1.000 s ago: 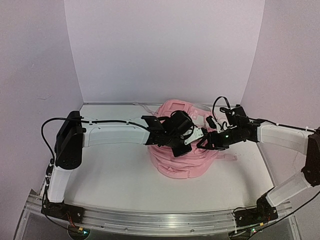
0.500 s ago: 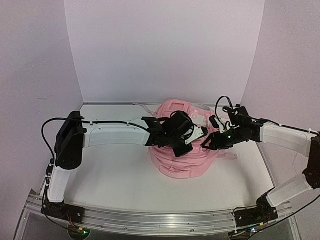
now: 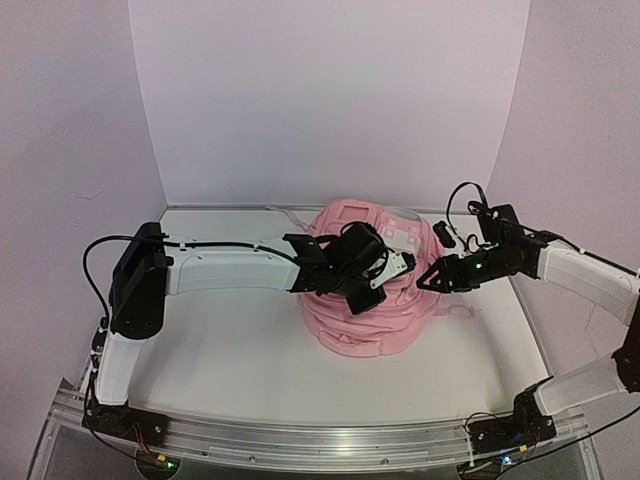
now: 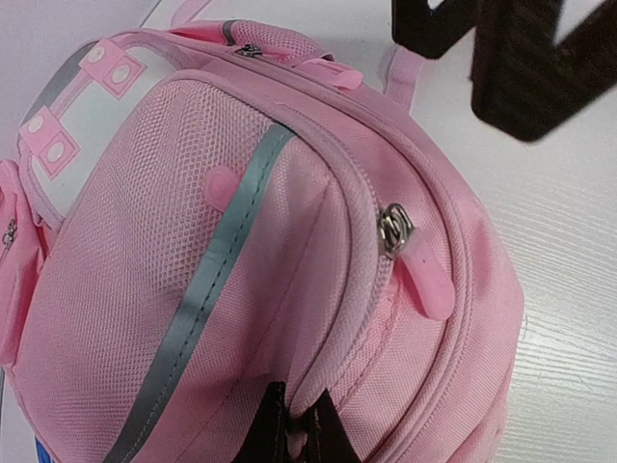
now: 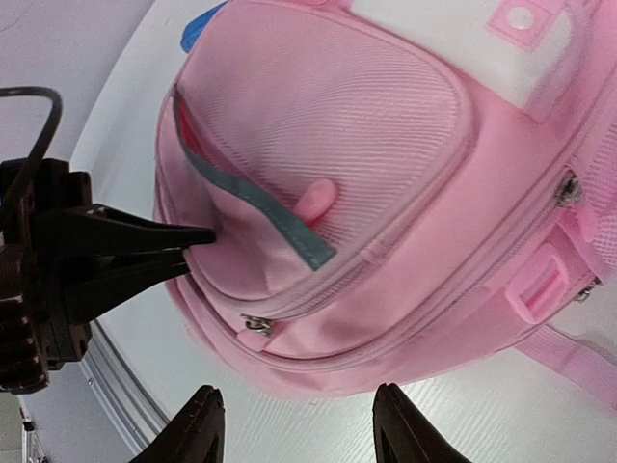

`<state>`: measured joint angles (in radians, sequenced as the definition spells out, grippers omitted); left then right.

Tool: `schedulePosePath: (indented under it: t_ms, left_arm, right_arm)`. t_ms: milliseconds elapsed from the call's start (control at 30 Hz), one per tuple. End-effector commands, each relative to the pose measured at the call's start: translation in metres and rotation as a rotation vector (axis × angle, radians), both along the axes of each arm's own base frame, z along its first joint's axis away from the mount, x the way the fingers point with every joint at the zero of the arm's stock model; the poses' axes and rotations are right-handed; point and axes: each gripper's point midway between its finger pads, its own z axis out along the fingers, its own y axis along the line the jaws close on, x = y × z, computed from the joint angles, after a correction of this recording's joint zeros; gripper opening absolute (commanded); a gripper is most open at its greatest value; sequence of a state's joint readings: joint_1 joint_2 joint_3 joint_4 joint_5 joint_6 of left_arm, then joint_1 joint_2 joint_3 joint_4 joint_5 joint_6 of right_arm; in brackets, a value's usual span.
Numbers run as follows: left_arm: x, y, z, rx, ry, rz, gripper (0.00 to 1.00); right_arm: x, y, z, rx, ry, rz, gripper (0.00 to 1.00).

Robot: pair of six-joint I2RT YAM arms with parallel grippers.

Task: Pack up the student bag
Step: Zip the student bag at the center of the board.

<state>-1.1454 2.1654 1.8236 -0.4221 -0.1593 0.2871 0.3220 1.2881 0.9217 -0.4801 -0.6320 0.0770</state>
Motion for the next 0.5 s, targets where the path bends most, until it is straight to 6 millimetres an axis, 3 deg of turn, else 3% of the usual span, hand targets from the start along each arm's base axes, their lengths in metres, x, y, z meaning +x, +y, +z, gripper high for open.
schedulePosePath:
  t_ms: [0, 200, 467]
  left_arm:
    - [-0.002, -0.017, 0.048, -0.151, -0.014, -0.008, 0.00]
    - [-0.004, -0.019, 0.048, -0.160, 0.000, -0.012, 0.00]
    - [-0.005, -0.019, 0.045, -0.154, 0.010, -0.010, 0.00]
  right_arm:
    - [-0.012, 0.020, -0.008, 0.085, 0.043, 0.036, 0.53]
    - [-0.002, 0.030, -0.032, 0.103, 0.074, -0.010, 0.51]
    - [0.009, 0.054, -0.034, 0.132, 0.052, -0.012, 0.48]
